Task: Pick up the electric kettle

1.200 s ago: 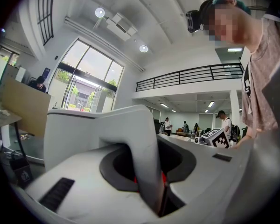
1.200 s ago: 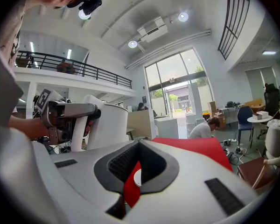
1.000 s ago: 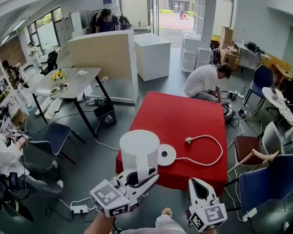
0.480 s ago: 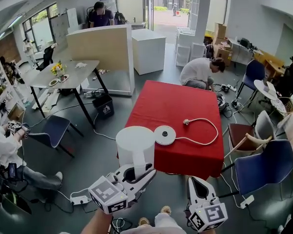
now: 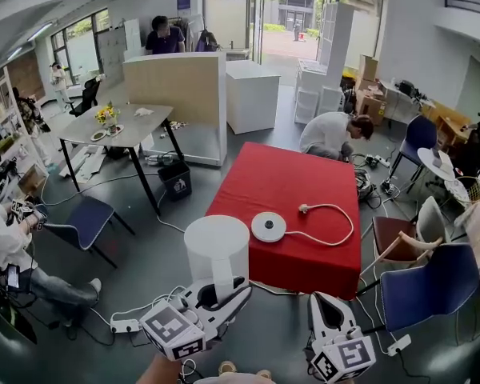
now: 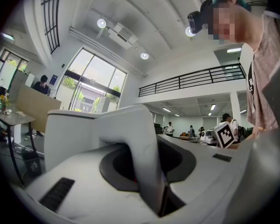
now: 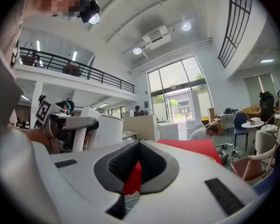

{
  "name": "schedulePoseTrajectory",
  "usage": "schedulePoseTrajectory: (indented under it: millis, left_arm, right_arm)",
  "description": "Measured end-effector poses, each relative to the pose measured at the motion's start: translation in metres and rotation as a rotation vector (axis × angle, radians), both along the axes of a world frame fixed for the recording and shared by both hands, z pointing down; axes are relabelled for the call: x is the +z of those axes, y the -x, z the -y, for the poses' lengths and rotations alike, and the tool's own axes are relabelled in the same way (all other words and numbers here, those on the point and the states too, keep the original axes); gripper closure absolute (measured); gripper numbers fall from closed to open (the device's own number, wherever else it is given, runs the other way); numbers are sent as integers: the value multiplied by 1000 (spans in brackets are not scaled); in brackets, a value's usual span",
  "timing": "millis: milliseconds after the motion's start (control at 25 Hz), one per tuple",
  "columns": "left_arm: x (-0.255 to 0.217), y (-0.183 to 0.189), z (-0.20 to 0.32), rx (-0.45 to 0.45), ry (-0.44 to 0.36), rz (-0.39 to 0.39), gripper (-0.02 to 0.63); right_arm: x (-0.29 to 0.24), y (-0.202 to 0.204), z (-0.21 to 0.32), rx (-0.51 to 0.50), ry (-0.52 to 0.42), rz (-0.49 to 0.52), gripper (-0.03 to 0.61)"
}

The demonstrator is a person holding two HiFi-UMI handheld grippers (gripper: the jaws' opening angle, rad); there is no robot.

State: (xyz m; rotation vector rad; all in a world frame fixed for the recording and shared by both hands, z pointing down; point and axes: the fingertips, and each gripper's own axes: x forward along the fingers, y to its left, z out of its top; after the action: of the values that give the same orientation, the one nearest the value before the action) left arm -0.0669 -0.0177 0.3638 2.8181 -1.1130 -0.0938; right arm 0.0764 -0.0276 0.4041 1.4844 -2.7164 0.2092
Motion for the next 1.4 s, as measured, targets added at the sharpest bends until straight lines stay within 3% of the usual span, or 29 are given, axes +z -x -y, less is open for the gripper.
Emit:
schedulePoseTrajectory:
  millis: [600,1400]
  left_arm:
    - [-9,2,-51,-107,-40,0,514]
    - [-3,-7,-56,-74,-25,-17,514]
  right_arm:
    - [-10,-23,-18,-57,-28,-18,560]
    - [-9,-17,-22,-45,-35,10,561]
